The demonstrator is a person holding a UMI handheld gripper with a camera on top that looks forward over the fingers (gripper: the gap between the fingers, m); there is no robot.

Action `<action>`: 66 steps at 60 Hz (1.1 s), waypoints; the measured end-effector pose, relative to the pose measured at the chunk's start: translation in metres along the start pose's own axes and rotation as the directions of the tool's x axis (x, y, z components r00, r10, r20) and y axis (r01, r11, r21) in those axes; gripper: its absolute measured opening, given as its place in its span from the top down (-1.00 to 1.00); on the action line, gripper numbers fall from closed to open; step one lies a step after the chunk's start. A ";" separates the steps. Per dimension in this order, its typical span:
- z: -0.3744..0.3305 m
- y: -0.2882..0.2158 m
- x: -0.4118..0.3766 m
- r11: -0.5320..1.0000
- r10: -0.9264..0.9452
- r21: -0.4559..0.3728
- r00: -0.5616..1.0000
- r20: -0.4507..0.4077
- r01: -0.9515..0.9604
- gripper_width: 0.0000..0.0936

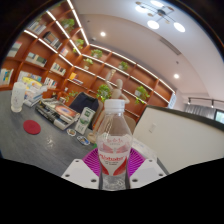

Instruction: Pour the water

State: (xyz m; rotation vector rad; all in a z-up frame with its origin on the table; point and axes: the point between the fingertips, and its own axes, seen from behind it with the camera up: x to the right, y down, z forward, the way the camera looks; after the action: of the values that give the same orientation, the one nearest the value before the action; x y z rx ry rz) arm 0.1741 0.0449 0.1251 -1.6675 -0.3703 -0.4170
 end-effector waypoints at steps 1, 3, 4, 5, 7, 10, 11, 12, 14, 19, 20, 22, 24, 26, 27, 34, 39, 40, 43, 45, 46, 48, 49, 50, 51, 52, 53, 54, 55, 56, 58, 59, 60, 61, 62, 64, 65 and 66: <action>-0.002 -0.006 -0.011 0.999 -0.033 0.001 0.999 0.002 0.033 0.30; -0.001 -0.019 -0.030 0.995 -0.097 0.011 0.995 0.013 0.097 0.30; -0.002 -0.025 -0.039 0.992 -0.129 0.016 0.992 0.016 0.128 0.29; 0.001 -0.031 -0.046 0.987 -0.161 0.023 0.987 0.023 0.160 0.30; 0.002 -0.044 -0.064 0.973 -0.230 0.034 0.973 0.029 0.229 0.30; 0.003 -0.063 -0.090 0.943 -0.332 0.049 0.943 0.024 0.330 0.29; 0.003 -0.069 -0.098 0.930 -0.365 0.055 0.931 0.022 0.364 0.29; 0.004 -0.077 -0.106 0.917 -0.397 0.063 0.918 0.019 0.395 0.29; 0.007 -0.091 -0.122 0.888 -0.455 0.084 0.890 0.011 0.453 0.29; 0.017 -0.127 -0.159 0.804 -0.585 0.134 0.811 0.002 0.579 0.30; 0.012 -0.134 -0.166 0.785 -0.609 0.138 0.793 -0.004 0.604 0.29; 0.014 -0.148 -0.181 0.747 -0.653 0.154 0.758 -0.012 0.646 0.30; 0.020 -0.159 -0.194 0.706 -0.695 0.170 0.719 -0.021 0.688 0.30; 0.020 -0.172 -0.206 0.657 -0.739 0.183 0.673 -0.039 0.732 0.30; 0.020 -0.178 -0.212 0.629 -0.761 0.190 0.647 -0.049 0.754 0.30; 0.023 -0.208 -0.249 0.398 -0.892 0.214 0.431 -0.138 0.892 0.30; 0.026 -0.221 -0.270 0.229 -0.944 0.212 0.270 -0.191 0.950 0.30; 0.027 -0.222 -0.273 0.197 -0.950 0.209 0.239 -0.201 0.958 0.29; 0.030 -0.228 -0.280 0.097 -0.963 0.192 0.141 -0.230 0.977 0.30; 0.031 -0.232 -0.284 0.023 -0.965 0.178 0.068 -0.254 0.984 0.30; 0.032 -0.234 -0.286 -0.015 -0.963 0.173 0.033 -0.269 0.985 0.27; 0.036 -0.239 -0.290 -0.082 -0.955 0.164 -0.030 -0.295 0.983 0.26; 0.036 -0.241 -0.292 -0.111 -0.950 0.158 -0.058 -0.306 0.981 0.26; 0.037 -0.243 -0.294 -0.135 -0.945 0.153 -0.081 -0.316 0.979 0.26; 0.037 -0.245 -0.296 -0.158 -0.940 0.147 -0.102 -0.326 0.976 0.26; 0.038 -0.247 -0.297 -0.177 -0.934 0.142 -0.121 -0.335 0.974 0.26; 0.038 -0.249 -0.298 -0.196 -0.929 0.137 -0.139 -0.344 0.971 0.26; 0.039 -0.251 -0.299 -0.216 -0.923 0.132 -0.158 -0.352 0.967 0.26; 0.039 -0.252 -0.300 -0.234 -0.916 0.126 -0.176 -0.360 0.964 0.26; 0.039 -0.254 -0.301 -0.254 -0.909 0.118 -0.195 -0.369 0.960 0.26; 0.038 -0.256 -0.303 -0.286 -0.896 0.106 -0.227 -0.383 0.952 0.26; 0.038 -0.257 -0.303 -0.295 -0.891 0.101 -0.235 -0.388 0.950 0.26; 0.037 -0.258 -0.303 -0.301 -0.888 0.098 -0.241 -0.391 0.949 0.26; 0.038 -0.258 -0.304 -0.304 -0.888 0.098 -0.245 -0.389 0.947 0.26; 0.038 -0.257 -0.304 -0.306 -0.888 0.096 -0.248 -0.387 0.947 0.26; 0.038 -0.257 -0.305 -0.303 -0.890 0.094 -0.247 -0.384 0.948 0.26; 0.038 -0.258 -0.304 -0.299 -0.890 0.093 -0.243 -0.385 0.950 0.26; 0.038 -0.258 -0.304 -0.294 -0.891 0.092 -0.238 -0.386 0.952 0.26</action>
State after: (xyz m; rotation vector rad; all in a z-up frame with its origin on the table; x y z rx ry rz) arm -0.2127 0.1159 0.2020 -0.4338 -1.6569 -1.6226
